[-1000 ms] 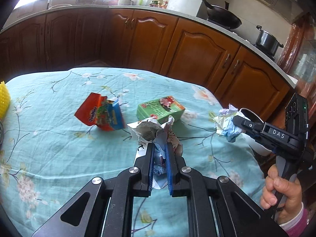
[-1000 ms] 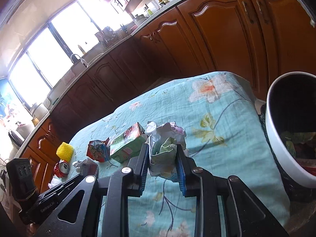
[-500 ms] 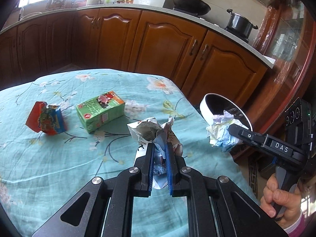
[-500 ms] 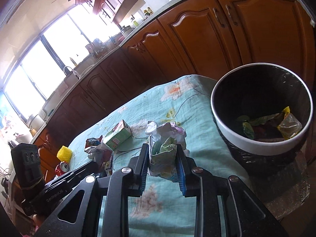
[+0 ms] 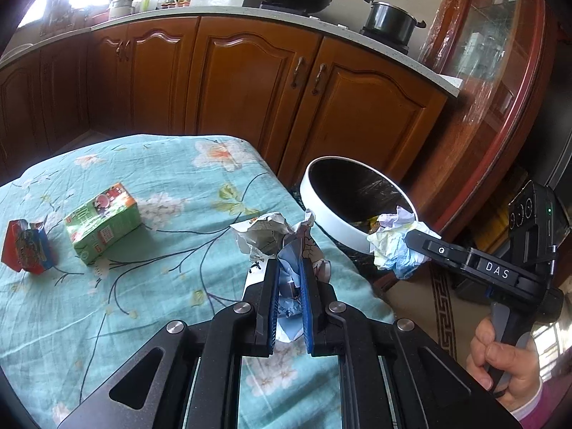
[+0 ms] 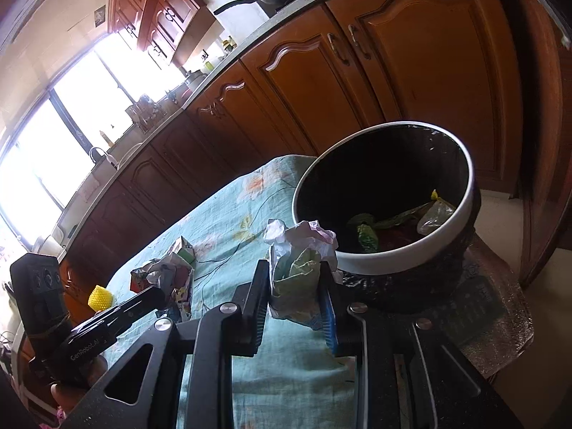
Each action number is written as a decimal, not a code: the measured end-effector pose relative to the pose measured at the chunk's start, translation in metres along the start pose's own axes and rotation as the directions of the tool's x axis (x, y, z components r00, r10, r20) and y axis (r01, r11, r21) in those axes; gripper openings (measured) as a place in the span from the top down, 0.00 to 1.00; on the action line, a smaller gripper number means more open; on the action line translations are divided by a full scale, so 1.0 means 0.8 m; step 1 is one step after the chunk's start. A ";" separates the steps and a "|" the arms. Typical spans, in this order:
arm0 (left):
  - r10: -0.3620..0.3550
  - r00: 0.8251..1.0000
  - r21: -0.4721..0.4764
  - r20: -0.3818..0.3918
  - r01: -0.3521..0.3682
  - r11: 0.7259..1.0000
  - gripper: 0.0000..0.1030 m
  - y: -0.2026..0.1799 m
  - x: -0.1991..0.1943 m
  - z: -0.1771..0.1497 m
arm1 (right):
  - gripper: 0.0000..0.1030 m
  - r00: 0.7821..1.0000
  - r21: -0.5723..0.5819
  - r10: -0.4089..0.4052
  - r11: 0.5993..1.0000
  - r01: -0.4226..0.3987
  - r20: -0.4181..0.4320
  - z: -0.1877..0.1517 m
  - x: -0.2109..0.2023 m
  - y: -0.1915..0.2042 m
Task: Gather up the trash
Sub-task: 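Carry the tissue and paper over the black bin and open both tools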
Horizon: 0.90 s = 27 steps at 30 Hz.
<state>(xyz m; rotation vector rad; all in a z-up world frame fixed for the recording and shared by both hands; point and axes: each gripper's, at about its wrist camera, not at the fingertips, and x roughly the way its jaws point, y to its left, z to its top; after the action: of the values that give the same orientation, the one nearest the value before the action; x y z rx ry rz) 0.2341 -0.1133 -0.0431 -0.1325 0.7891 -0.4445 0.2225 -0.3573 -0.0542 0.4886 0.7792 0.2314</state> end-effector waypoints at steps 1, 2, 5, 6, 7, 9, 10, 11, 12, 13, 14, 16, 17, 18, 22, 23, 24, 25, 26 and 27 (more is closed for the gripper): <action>-0.006 1.000 0.004 -0.002 0.006 1.000 0.91 -0.003 0.003 0.002 | 0.75 1.000 0.004 -0.004 1.000 0.004 0.003 0.002 -0.002 -0.003; -0.010 1.000 0.007 -0.003 0.010 1.000 0.91 -0.006 0.005 0.004 | 0.75 1.000 0.008 -0.009 1.000 0.009 0.007 0.003 -0.004 -0.007; -0.019 1.000 0.024 -0.011 0.019 1.000 0.91 -0.017 0.015 0.010 | 0.74 1.000 0.020 -0.017 1.000 0.017 0.020 0.006 -0.010 -0.018; -0.022 1.000 0.034 -0.014 0.022 0.999 0.91 -0.021 0.019 0.013 | 0.75 1.000 0.023 -0.020 1.000 0.019 0.025 0.008 -0.012 -0.021; -0.022 1.000 0.041 -0.016 0.023 0.999 0.91 -0.026 0.023 0.015 | 0.75 0.999 0.025 -0.023 0.999 0.022 0.030 0.011 -0.013 -0.024; -0.026 0.999 0.056 -0.020 0.027 0.998 0.91 -0.033 0.030 0.021 | 0.75 0.999 0.027 -0.029 0.999 0.027 0.039 0.015 -0.016 -0.029; -0.031 0.999 0.063 -0.021 0.033 0.997 0.91 -0.038 0.035 0.026 | 0.75 0.999 0.028 -0.031 0.999 0.029 0.043 0.018 -0.016 -0.031; -0.035 0.999 0.069 -0.021 0.036 0.997 0.91 -0.041 0.039 0.030 | 0.75 0.998 0.031 -0.033 0.999 0.032 0.048 0.021 -0.017 -0.032; -0.038 0.999 0.076 -0.021 0.039 0.996 0.91 -0.044 0.043 0.034 | 0.75 0.998 0.033 -0.034 0.999 0.033 0.052 0.024 -0.017 -0.035; -0.043 0.999 0.086 -0.021 0.045 0.995 0.91 -0.049 0.048 0.040 | 0.75 0.998 0.033 -0.037 0.999 0.035 0.056 0.028 -0.017 -0.036; -0.043 0.999 0.091 -0.020 0.045 0.995 0.91 -0.054 0.052 0.046 | 0.75 0.997 0.032 -0.040 0.999 0.038 0.061 0.032 -0.017 -0.038; -0.050 0.999 0.108 -0.016 0.051 0.993 0.91 -0.063 0.061 0.056 | 0.75 0.996 0.027 -0.047 0.999 0.045 0.073 0.040 -0.017 -0.041; -0.051 0.999 0.117 -0.016 0.052 0.992 0.91 -0.067 0.067 0.062 | 0.75 0.996 0.026 -0.050 0.999 0.048 0.078 0.045 -0.017 -0.042; -0.052 0.999 0.123 -0.017 0.054 0.991 0.91 -0.070 0.073 0.067 | 0.75 0.995 0.024 -0.050 0.999 0.048 0.083 0.050 -0.018 -0.044; -0.056 0.998 0.131 -0.029 0.059 0.990 0.91 -0.076 0.099 0.085 | 0.75 0.992 0.016 -0.064 0.998 0.062 0.108 0.068 -0.020 -0.050; -0.057 0.998 0.132 -0.033 0.061 0.989 0.91 -0.078 0.106 0.088 | 0.75 0.992 0.018 -0.066 0.998 0.064 0.112 0.072 -0.019 -0.052; -0.055 0.998 0.133 -0.037 0.060 0.989 0.91 -0.080 0.113 0.092 | 0.75 0.991 0.018 -0.069 0.998 0.067 0.115 0.076 -0.018 -0.053; -0.053 0.998 0.136 -0.042 0.058 0.989 0.91 -0.081 0.120 0.095 | 0.75 0.990 0.017 -0.073 0.997 0.071 0.117 0.079 -0.017 -0.055; -0.051 0.998 0.139 -0.046 0.057 0.989 0.91 -0.083 0.128 0.099 | 0.75 0.990 0.017 -0.076 0.997 0.074 0.117 0.082 -0.015 -0.057; -0.048 0.997 0.139 -0.052 0.055 0.989 0.91 -0.084 0.135 0.102 | 0.75 0.990 0.018 -0.077 0.997 0.076 0.116 0.085 -0.012 -0.058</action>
<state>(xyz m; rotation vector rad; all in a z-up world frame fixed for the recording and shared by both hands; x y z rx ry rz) 0.3365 -0.2250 -0.0380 -0.0108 0.8005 -0.5526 0.2659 -0.4242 -0.0303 0.4801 0.6840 0.1250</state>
